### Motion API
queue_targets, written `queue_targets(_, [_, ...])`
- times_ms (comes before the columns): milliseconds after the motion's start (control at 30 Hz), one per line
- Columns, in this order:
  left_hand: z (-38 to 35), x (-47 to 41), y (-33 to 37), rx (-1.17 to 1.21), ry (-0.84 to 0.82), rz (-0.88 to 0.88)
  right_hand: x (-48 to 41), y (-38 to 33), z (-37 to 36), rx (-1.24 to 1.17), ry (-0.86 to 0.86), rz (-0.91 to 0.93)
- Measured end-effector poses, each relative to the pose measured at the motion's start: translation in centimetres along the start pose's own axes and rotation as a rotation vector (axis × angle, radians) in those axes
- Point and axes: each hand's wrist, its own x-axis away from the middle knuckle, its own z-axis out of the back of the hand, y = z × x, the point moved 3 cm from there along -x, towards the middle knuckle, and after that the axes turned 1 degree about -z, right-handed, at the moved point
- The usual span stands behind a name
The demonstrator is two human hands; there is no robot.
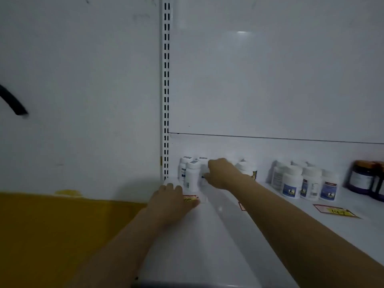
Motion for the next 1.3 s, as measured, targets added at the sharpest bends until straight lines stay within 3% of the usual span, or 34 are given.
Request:
queue_targets(167, [-1.8,-0.2,-1.3,-0.011,-0.013,-0.022,-2.6,-2.4,0.6,-0.114,0.155,-0.019])
queue_targets(533, [-1.8,0.4,-1.0,0.015,-0.101,-0.001,-4.4,-4.2,-0.6,-0.063,0.046,-0.076])
queue_targets(633, [-1.7,0.5,-1.0,0.126,-0.029,0.007,-3.8,-3.9,1.0,-0.093,0.053,-0.049])
queue_targets(733, [-0.9,0.2,-0.8,0.210,0.171,-0.004,-2.3,-3.8,3.8,-0.183,0.121,0.020])
queue_targets(800, [0.1,-0.5,-0.4,0.405,0.284,-0.066,-1.2,-3.7,5.7,-0.245,0.172,0.060])
queue_targets(933, [3.0,-1.3,0.7,0.946,0.205,-0.157,0.7,-3.0,8.2,-0.323,0.228,0.066])
queue_targets(1067, [5.1,-0.7,1.6,1.041,0.204,-0.214,1.0,-2.4,8.6,-0.294,0.259,-0.010])
queue_targets(1167, [5.1,0.0,1.6,1.182,0.094,-0.224,1.3,-2.1,8.5,-0.285,0.229,-0.029])
queue_targets(1300, [4.8,0.7,1.6,1.589,-0.195,-0.238,2.3,-1.8,8.1,-0.665,0.054,0.027])
